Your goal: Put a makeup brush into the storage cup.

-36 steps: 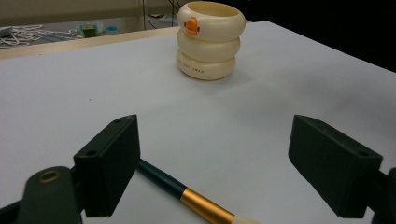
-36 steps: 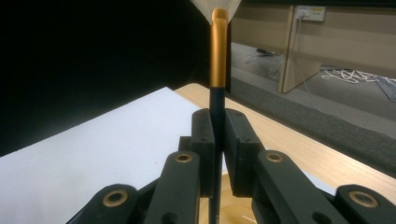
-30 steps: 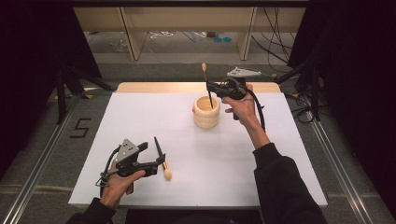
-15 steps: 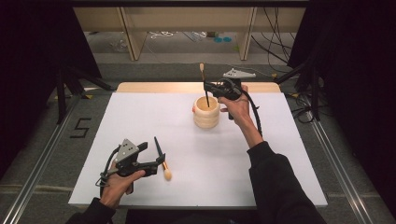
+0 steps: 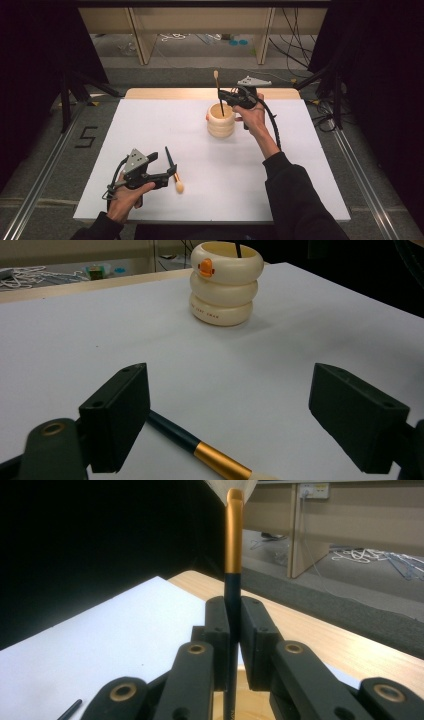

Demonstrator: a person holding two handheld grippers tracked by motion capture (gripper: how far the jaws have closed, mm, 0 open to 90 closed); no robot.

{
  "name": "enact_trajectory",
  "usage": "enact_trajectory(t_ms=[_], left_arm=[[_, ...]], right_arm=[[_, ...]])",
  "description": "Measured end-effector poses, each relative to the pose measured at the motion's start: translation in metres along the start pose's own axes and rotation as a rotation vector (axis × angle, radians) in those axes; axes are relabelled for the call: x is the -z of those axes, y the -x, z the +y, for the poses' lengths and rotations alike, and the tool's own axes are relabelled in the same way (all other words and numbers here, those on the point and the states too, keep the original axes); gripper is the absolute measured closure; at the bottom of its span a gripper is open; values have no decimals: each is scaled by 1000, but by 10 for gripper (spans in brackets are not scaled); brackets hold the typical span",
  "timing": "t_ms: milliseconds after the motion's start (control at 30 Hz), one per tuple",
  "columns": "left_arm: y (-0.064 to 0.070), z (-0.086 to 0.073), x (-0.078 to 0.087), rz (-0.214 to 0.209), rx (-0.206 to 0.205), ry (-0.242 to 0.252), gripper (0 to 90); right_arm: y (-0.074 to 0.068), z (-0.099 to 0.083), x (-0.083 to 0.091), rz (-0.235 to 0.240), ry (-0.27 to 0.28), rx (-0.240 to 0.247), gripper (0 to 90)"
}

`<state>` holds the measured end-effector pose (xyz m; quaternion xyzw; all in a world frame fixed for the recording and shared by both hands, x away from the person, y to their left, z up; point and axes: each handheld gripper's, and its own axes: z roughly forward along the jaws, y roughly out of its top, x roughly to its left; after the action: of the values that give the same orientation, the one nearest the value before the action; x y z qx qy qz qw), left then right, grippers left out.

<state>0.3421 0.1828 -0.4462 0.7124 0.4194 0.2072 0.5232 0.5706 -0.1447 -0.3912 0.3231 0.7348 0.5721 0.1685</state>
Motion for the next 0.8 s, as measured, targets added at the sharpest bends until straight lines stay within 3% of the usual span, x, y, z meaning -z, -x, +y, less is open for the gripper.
enact_trajectory(t_ms=[300,567,700,800], left_arm=[[0,0,0,-2,2,-1,166],[1,0,0,2,4,-3,166],[1,0,0,1,4,-1,166],[0,1,1,1,-12,-8,166]], right_arm=[[0,-5,-3,-1,-2,-12,831],[1,-11,-6,-9,-13,6,830],[2,-15,-6,-14,-20,-13,830],[4,-18,-8,-10,-21,-2,826]])
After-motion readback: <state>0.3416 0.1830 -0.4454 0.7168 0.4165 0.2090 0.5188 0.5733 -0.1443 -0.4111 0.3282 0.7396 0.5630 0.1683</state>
